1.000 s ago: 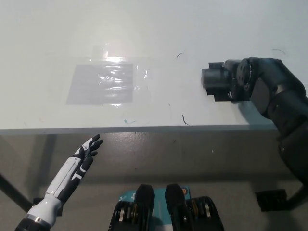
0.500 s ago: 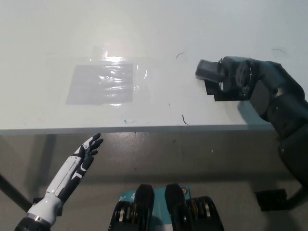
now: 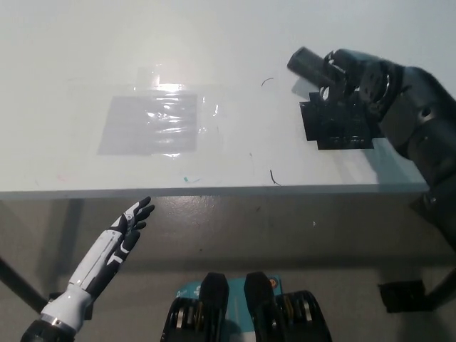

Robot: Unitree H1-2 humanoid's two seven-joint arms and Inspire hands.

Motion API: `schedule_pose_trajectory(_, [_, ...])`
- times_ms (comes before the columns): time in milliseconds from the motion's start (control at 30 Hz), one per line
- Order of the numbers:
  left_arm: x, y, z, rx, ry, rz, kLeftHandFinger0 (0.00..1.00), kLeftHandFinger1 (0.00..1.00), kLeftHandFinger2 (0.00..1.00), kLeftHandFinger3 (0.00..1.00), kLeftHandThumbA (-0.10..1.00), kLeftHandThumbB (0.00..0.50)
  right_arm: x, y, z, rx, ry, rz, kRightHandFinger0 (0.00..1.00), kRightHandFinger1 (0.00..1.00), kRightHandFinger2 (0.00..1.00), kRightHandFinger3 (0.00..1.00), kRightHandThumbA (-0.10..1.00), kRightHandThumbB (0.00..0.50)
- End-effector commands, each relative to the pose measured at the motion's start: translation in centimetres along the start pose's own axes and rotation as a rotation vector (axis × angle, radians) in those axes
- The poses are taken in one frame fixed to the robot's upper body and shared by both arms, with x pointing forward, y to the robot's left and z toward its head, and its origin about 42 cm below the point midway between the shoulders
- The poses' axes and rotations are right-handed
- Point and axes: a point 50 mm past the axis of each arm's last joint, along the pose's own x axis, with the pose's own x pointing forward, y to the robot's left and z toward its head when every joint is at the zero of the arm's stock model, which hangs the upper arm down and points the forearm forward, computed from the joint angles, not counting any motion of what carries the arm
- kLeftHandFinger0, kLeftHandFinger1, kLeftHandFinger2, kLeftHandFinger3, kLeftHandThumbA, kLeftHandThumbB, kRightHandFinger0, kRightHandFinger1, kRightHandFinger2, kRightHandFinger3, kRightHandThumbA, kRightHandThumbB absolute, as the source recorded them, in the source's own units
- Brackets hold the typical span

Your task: A whiteboard eraser is kept on the black marked spot on the table infront of the robot and the robot uses its right hand to swipe it back and forth on the table twice to clean it

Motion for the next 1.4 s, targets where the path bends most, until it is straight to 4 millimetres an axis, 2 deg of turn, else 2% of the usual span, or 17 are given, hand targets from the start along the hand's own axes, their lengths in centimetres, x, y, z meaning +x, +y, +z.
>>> schedule_pose_trajectory(0, [0.5, 1.4, 0.9, 0.029, -0.040, -0.003, 1.00, 1.00, 1.00, 1.00, 1.00, 0.500, -0.8, -4.6, 1.2, -0.019, -0.059, -0.084, 0.44, 0.61, 0.59, 0.66, -0.10, 0.121])
schedule_pose_trajectory(200, [0.7, 1.7, 1.1, 0.035, -0.041, -0.004, 1.00, 1.00, 1.00, 1.00, 0.98, 0.500, -0.6, -4.0, 1.0, -0.038, -0.053, -0.083, 0.00, 0.16, 0.28, 0.63, -0.10, 0.154])
schedule_pose_trajectory(267, [0.8, 1.7, 1.1, 0.040, -0.044, -0.005, 1.00, 1.00, 1.00, 1.00, 0.98, 0.500, -0.4, -3.1, 1.2, -0.033, -0.050, -0.067, 0.00, 0.17, 0.37, 0.50, -0.10, 0.155])
schedule_pose_trajectory(367, [1.0, 2.1, 1.2, 0.042, -0.044, -0.005, 1.00, 1.00, 1.00, 1.00, 0.97, 0.500, -0.3, -1.9, 1.4, -0.033, -0.068, -0.040, 0.11, 0.42, 0.60, 0.28, -0.10, 0.190])
schedule_pose_trajectory(433, [1.0, 2.1, 1.2, 0.043, -0.046, -0.011, 1.00, 1.00, 1.00, 1.00, 0.97, 0.500, -0.1, -0.8, 1.3, -0.034, -0.075, -0.026, 0.04, 0.47, 0.77, 0.35, -0.10, 0.175])
schedule_pose_trajectory(500, [1.0, 2.1, 1.2, 0.046, -0.049, -0.014, 1.00, 1.00, 1.00, 1.00, 0.96, 0.490, 0.0, 0.4, 1.3, -0.037, -0.073, -0.002, 0.07, 0.60, 0.97, 0.60, -0.10, 0.175])
schedule_pose_trajectory(567, [1.0, 2.0, 1.2, 0.041, -0.048, -0.015, 1.00, 1.00, 1.00, 1.00, 0.94, 0.489, 0.2, 2.2, 1.5, -0.072, -0.071, 0.042, 0.11, 0.61, 0.98, 0.88, -0.10, 0.165])
schedule_pose_trajectory(633, [1.1, 2.0, 1.2, 0.037, -0.046, -0.015, 1.00, 1.00, 1.00, 1.00, 0.94, 0.492, 0.3, 3.4, 1.8, -0.077, -0.072, 0.069, 0.23, 0.76, 1.00, 0.85, -0.10, 0.173])
schedule_pose_trajectory(700, [1.2, 2.0, 1.3, 0.035, -0.048, -0.010, 1.00, 1.00, 1.00, 1.00, 0.93, 0.499, 0.4, 4.3, 2.0, -0.079, -0.075, 0.087, 0.29, 0.69, 0.92, 0.73, -0.10, 0.165])
schedule_pose_trajectory(733, [1.3, 2.0, 1.4, 0.041, -0.053, -0.011, 1.00, 1.00, 1.00, 1.00, 0.94, 0.489, 0.4, 5.4, 2.1, -0.100, -0.082, 0.094, 0.54, 0.86, 1.00, 0.84, -0.10, 0.126])
schedule_pose_trajectory(867, [1.2, 2.2, 1.5, 0.041, -0.053, -0.010, 1.00, 1.00, 1.00, 1.00, 0.93, 0.487, 0.5, 7.3, 2.6, -0.196, -0.091, 0.125, 0.68, 0.83, 0.83, 0.76, -0.10, 0.101])
schedule_pose_trajectory(967, [1.3, 2.5, 1.5, 0.052, -0.055, -0.013, 1.00, 1.00, 1.00, 1.00, 0.95, 0.482, 0.4, 7.4, 2.9, -0.310, -0.076, 0.152, 0.92, 1.00, 0.96, 0.75, -0.10, 0.113])
schedule_pose_trajectory(1033, [1.3, 2.6, 1.4, 0.046, -0.052, -0.015, 1.00, 1.00, 1.00, 1.00, 0.96, 0.482, 0.4, 6.9, 2.9, -0.397, -0.075, 0.168, 0.91, 1.00, 0.95, 0.75, -0.10, 0.113])
schedule_pose_trajectory(1067, [1.3, 2.6, 1.4, 0.050, -0.051, -0.015, 1.00, 1.00, 1.00, 1.00, 0.97, 0.485, 0.4, 6.8, 2.9, -0.423, -0.083, 0.159, 0.72, 0.80, 0.74, 0.58, -0.10, 0.135])
schedule_pose_trajectory(1133, [1.3, 2.6, 1.4, 0.053, -0.053, -0.016, 1.00, 1.00, 1.00, 1.00, 0.98, 0.484, 0.4, 6.4, 2.7, -0.454, -0.082, 0.159, 0.56, 0.67, 0.63, 0.60, -0.10, 0.142])
schedule_pose_trajectory(1233, [1.3, 2.6, 1.3, 0.056, -0.053, -0.018, 1.00, 1.00, 1.00, 1.00, 1.00, 0.471, 0.3, 5.4, 3.1, -0.538, -0.088, 0.143, 0.80, 0.89, 0.89, 0.79, -0.10, 0.164])
schedule_pose_trajectory(1367, [1.4, 2.5, 1.3, 0.057, -0.056, -0.020, 1.00, 1.00, 1.00, 1.00, 1.00, 0.455, 0.3, 4.4, 3.7, -0.581, -0.096, 0.133, 0.83, 0.91, 0.92, 0.84, -0.10, 0.178])
